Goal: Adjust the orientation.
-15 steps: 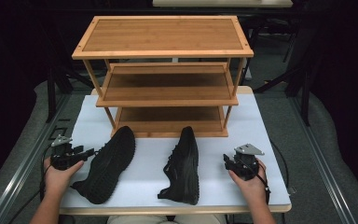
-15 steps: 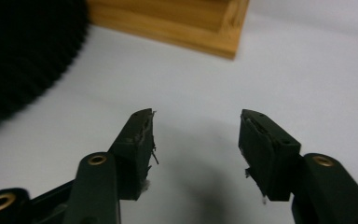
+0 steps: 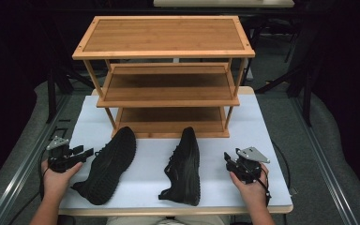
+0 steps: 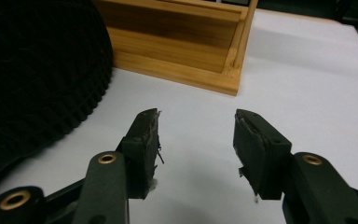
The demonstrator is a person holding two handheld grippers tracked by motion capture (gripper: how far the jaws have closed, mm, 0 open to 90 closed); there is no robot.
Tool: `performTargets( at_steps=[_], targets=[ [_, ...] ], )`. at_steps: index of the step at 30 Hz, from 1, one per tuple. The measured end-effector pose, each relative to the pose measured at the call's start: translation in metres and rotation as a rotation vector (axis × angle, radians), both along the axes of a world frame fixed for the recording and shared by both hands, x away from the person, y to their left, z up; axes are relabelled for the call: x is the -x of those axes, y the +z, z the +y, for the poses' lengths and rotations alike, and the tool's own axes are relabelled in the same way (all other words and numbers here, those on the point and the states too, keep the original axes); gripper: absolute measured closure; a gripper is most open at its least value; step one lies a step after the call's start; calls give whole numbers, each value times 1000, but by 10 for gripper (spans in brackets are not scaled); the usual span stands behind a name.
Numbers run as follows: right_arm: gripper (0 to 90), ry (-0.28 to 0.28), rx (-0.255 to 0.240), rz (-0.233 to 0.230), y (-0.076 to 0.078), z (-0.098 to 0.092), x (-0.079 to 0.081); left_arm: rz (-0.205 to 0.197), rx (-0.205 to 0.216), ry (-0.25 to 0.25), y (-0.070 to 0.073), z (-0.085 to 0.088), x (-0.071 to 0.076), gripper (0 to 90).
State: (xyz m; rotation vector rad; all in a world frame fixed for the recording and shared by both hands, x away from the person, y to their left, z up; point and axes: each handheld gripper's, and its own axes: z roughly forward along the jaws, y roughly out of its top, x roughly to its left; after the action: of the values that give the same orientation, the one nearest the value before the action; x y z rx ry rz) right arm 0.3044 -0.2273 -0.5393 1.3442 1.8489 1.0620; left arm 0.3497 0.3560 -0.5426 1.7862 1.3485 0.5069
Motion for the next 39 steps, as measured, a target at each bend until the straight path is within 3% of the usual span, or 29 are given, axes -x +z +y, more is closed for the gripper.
performTargets(
  at_steps=[5,9,12,14,17,19,22,24,27,31,36,37,39],
  targets=[
    [501,-5,-26,31,-4,1,-6,20,5,-5,1,-2,4,470],
    [499,-2,-27,35,-6,0,-4,27,25,-37,13,-8,12,466],
    [499,0,-39,23,-5,-2,0,20,-9,-31,19,-12,18,482],
    [499,-8,-42,8,-2,-4,3,45,-50,-3,17,-8,22,532],
    [499,-17,-53,-10,1,-5,6,105,-35,-33,11,1,26,621],
    [499,-19,-63,-10,2,-5,3,123,-44,-58,9,4,33,660],
    [503,-9,-79,-7,0,-2,-2,119,-52,-81,11,5,44,763],
    [506,-3,-69,-2,-1,2,-3,142,-36,-79,9,8,50,784],
    [507,16,-53,-6,-1,5,0,159,-67,-57,4,11,45,849],
    [507,-2,-77,-46,2,1,2,186,-14,-83,-4,13,32,898],
    [506,-3,-102,-39,-1,-1,-1,235,-22,-117,-12,6,29,900],
    [506,-1,-91,-17,0,-2,0,230,-23,-117,-13,6,30,899],
    [504,1,-97,-29,0,-1,-2,239,-7,-135,-12,5,33,899]
  ],
)
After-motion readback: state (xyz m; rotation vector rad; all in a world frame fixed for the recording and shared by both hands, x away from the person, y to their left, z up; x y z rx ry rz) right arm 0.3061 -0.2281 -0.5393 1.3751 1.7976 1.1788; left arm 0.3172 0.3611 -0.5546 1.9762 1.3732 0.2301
